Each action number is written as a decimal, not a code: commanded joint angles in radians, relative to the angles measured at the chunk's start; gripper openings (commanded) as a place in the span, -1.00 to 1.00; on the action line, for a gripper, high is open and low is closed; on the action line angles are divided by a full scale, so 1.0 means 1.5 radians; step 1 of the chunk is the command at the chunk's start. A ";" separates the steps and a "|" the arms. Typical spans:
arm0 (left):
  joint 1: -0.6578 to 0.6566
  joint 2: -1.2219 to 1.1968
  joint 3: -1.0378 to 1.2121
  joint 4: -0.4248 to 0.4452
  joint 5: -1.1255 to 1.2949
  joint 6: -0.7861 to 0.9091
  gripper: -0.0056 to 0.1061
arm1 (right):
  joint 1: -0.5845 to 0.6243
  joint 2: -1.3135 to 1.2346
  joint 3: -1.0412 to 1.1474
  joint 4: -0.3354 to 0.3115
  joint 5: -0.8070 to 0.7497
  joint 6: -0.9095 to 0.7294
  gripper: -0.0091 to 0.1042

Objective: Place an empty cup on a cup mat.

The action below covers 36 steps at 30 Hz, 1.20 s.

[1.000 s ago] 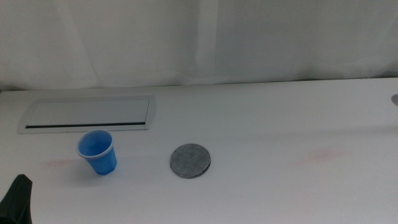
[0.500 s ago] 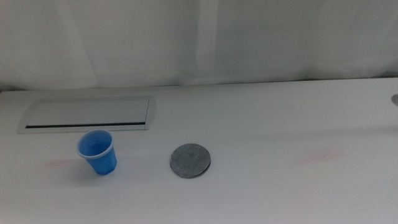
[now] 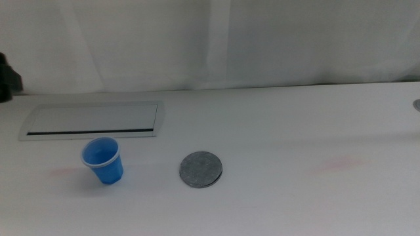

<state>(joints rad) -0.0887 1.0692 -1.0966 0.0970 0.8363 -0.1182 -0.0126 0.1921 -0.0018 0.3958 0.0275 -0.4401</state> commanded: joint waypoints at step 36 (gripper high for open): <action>-0.036 0.428 -0.097 -0.115 0.089 0.087 0.76 | 0.002 -0.002 0.025 0.000 -0.003 -0.003 -0.88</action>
<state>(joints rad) -0.1393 1.6983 -1.2367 -0.0721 0.9935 0.0169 -0.0126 0.1921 -0.0018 0.3958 0.0275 -0.4381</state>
